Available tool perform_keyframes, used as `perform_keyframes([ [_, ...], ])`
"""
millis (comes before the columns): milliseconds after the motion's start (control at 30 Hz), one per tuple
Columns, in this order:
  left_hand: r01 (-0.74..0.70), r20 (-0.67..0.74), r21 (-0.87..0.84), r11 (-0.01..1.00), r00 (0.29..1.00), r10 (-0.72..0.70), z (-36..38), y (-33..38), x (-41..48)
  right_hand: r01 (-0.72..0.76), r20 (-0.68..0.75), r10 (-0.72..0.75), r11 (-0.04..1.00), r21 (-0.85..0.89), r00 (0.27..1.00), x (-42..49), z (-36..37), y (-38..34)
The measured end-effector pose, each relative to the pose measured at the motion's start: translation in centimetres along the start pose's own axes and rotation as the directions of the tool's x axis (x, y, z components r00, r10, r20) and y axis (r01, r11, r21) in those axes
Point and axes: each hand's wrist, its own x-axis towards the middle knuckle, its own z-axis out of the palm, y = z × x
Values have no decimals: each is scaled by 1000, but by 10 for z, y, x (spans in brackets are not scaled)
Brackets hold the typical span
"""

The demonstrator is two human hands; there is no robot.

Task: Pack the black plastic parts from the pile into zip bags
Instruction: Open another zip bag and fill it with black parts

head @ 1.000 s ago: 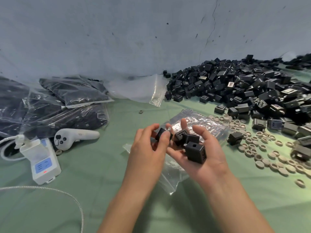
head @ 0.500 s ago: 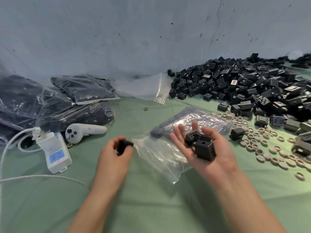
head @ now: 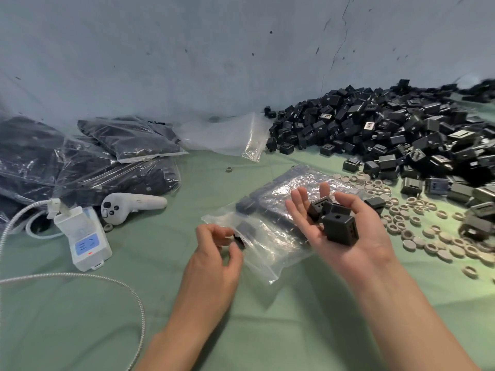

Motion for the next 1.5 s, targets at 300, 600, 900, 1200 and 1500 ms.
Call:
perform_keyframes([
  [300,-302,354,422,855,923,152,-3,-1,5,14,-3,-14,1000,3,1000,-2,-1,-7],
  [600,-324,350,520,790,925,149,25,-2,29,29,-32,-29,1000,1,999,-1,-2,-16],
  [900,-308,321,490,815,933,160,31,-5,32,38,-47,-39,999,-14,998,0,-3,-15],
  [1200,-364,350,412,835,910,224,26,-4,32,31,-62,-33,999,-26,998,-5,-5,-11],
  [1500,-344,364,367,864,908,206,27,-7,34,41,-63,-43,999,-32,997,-9,-6,-13],
])
